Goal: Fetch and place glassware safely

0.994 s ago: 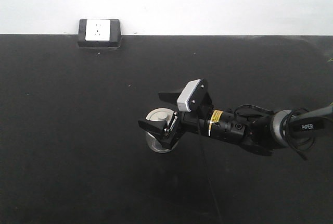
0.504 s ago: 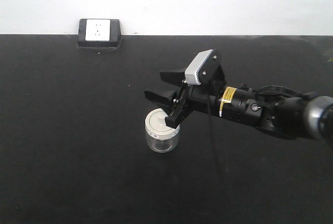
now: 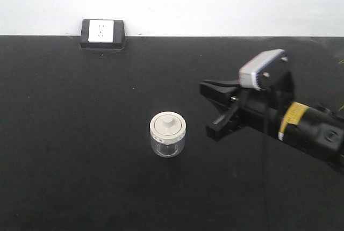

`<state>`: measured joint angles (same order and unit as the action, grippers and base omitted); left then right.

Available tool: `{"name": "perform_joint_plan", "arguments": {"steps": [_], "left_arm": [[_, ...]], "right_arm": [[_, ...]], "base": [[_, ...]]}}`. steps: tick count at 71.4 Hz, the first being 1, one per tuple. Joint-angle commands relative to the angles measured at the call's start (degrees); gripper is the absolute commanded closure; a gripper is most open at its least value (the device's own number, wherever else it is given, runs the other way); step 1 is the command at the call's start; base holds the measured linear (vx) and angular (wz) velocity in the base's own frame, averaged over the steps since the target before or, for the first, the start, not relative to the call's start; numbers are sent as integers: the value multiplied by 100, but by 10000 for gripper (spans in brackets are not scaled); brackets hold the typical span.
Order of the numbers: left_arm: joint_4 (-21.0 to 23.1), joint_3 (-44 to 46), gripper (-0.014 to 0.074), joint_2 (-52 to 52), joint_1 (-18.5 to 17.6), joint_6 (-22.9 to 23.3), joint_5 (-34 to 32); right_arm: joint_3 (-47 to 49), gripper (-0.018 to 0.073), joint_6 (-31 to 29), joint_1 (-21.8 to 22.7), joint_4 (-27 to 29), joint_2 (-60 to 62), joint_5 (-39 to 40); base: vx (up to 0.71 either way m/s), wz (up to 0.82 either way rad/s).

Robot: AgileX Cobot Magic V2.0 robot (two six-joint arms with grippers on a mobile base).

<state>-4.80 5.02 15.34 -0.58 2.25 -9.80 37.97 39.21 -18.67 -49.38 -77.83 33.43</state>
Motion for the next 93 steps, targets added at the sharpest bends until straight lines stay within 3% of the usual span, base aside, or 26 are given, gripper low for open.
{"name": "perform_joint_plan", "arguments": {"steps": [1, 27, 42, 69, 93], "left_arm": [[42, 154, 603, 53, -29, 40, -415], [42, 154, 603, 53, -29, 40, -415], [42, 154, 603, 53, -29, 40, -415], [42, 154, 603, 53, -29, 40, -415], [42, 154, 603, 53, -29, 40, -415]], "right_arm": [[-244, 564, -236, 52, 680, 709, -154], [-1352, 563, -1185, 66, 1790, 2804, -1782], [-1561, 563, -1240, 66, 1790, 3937, -2777], [-2335, 563, -1130, 66, 1790, 6343, -3734], [-2470, 563, -1112, 66, 1735, 7354, -4492]], "base": [[0, 0], [0, 0], [0, 0], [0, 0], [0, 0]]}}
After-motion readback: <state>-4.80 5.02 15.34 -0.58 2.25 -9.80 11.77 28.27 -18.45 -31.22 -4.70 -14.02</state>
